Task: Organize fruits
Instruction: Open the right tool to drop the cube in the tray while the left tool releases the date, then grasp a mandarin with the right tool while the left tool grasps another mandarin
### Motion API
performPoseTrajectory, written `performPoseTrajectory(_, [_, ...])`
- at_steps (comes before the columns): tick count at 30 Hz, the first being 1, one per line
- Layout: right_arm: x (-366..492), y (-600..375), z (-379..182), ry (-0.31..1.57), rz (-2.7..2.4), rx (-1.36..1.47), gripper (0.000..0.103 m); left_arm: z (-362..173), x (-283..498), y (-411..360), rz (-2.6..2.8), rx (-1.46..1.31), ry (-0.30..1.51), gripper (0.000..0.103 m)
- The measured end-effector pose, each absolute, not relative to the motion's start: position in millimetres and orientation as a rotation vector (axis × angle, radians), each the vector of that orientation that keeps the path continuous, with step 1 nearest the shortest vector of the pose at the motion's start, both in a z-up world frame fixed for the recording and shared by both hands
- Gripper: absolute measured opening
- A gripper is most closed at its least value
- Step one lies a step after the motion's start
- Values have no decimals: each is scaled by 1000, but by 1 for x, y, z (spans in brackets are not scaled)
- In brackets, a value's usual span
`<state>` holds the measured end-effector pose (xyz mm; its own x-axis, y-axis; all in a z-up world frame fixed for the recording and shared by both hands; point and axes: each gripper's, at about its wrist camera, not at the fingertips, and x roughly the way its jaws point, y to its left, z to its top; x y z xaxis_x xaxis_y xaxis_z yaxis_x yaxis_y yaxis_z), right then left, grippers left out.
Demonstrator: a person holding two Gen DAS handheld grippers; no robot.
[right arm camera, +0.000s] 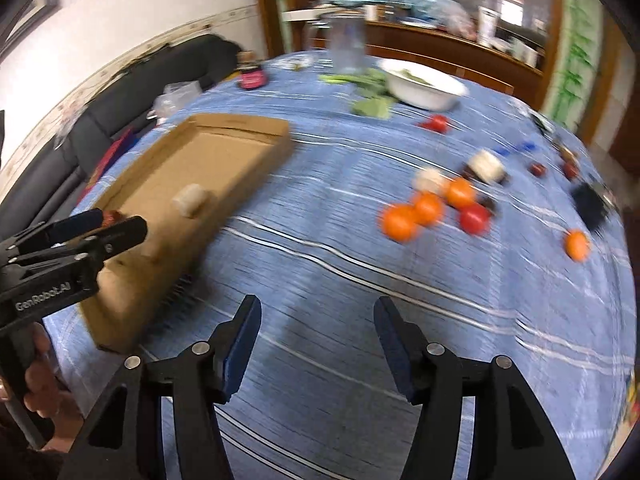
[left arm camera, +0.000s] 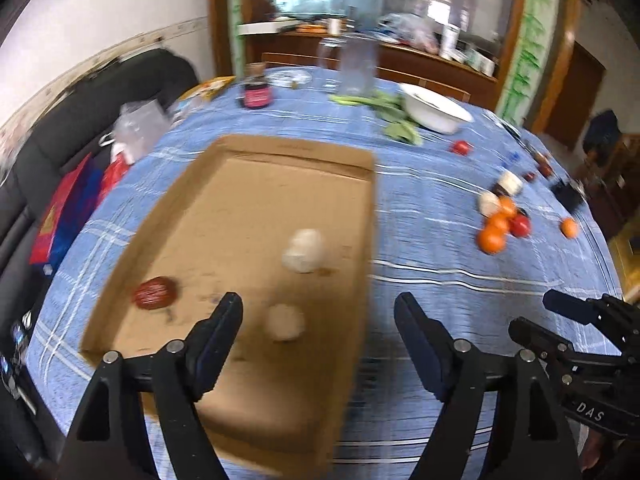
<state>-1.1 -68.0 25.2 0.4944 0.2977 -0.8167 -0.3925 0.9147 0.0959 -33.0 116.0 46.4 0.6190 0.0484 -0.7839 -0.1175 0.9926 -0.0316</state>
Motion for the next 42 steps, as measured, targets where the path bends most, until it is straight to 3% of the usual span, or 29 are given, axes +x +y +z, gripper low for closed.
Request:
performPoseTrajectory(10, [13, -184, 21, 963, 204, -7, 63, 37, -4, 35, -20, 6, 941, 81])
performPoseTrajectory(19, [76, -284, 17, 928, 29, 51, 63, 21, 21, 6, -26, 21, 1000, 81])
performPoseTrajectory(30, [145, -284, -17, 966, 15, -81, 63, 6, 66, -21, -42, 14, 1059, 81])
performPoseTrajectory(31, [146, -284, -20, 970, 22, -78, 62, 4, 71, -25, -44, 16, 1062, 81])
performPoseTrajectory(32, [146, -284, -21, 967, 28, -75, 50, 3, 75, -27, -47, 13, 1065, 81])
performPoseTrajectory(34, [145, -285, -22, 961, 57, -54, 39, -1, 83, -31, -51, 5, 1071, 81])
performPoseTrajectory(38, [143, -286, -21, 966, 67, -39, 39, -12, 102, -34, -57, -4, 1077, 81])
performPoseTrajectory(39, [143, -287, -22, 966, 70, -35, 38, -16, 105, -34, -67, -17, 1086, 78])
performPoseTrajectory(42, [141, -289, -21, 965, 73, -25, 37, -19, 105, -37, -81, 0, 1053, 47])
